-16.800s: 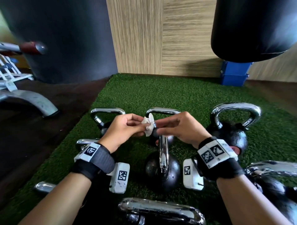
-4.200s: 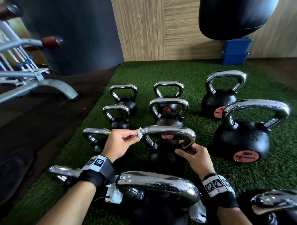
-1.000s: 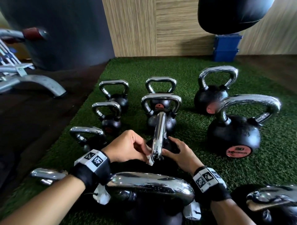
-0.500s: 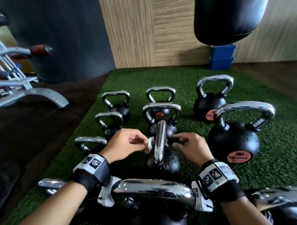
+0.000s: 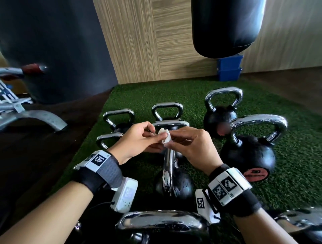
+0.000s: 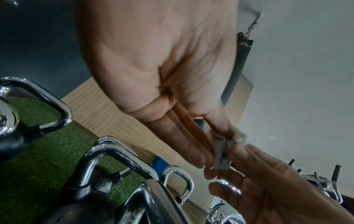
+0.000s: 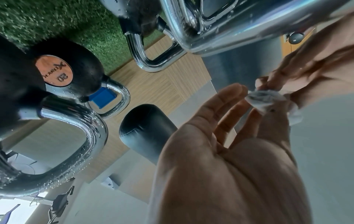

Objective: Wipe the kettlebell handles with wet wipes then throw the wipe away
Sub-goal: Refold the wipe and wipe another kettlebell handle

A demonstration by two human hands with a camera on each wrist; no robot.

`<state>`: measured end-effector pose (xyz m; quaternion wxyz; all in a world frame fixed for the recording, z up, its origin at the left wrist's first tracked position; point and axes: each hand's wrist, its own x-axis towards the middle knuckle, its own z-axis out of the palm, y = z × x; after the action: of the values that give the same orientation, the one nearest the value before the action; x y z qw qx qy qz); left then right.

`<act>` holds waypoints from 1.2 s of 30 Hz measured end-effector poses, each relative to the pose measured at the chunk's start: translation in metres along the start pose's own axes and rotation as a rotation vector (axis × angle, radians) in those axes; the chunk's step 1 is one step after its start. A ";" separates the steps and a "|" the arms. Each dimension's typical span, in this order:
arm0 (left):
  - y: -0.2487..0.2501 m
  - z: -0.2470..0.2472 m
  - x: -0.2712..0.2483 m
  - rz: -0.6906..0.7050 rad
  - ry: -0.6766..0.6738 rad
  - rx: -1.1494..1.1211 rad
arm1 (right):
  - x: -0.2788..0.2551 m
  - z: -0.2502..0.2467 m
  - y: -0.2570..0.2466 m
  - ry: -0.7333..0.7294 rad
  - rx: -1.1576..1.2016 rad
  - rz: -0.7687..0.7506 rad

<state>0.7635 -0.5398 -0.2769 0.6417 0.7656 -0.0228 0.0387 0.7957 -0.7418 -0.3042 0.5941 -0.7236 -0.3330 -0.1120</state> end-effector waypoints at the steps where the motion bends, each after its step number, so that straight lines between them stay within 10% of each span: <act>1: -0.002 0.003 0.002 -0.010 -0.004 0.000 | 0.000 0.002 0.001 0.018 -0.001 0.010; 9: -0.046 -0.011 -0.001 -0.141 0.058 0.552 | -0.007 -0.002 0.059 0.191 -0.119 0.342; 14: -0.091 0.001 -0.024 -0.154 -0.494 0.851 | -0.018 0.015 0.091 0.104 -0.204 0.497; 17: -0.100 0.029 -0.029 0.000 -0.488 0.867 | -0.020 0.024 0.101 0.071 -0.205 0.526; 24: -0.095 0.044 -0.026 0.166 -0.535 0.977 | -0.015 0.032 0.103 -0.008 -0.247 0.499; 36: -0.101 0.036 -0.013 0.026 -0.527 0.990 | 0.006 0.032 0.099 0.154 -0.216 0.252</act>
<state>0.7604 -0.5576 -0.3832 0.1778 0.9590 -0.1707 -0.1400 0.8540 -0.7173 -0.3874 0.5460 -0.8084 -0.1792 -0.1270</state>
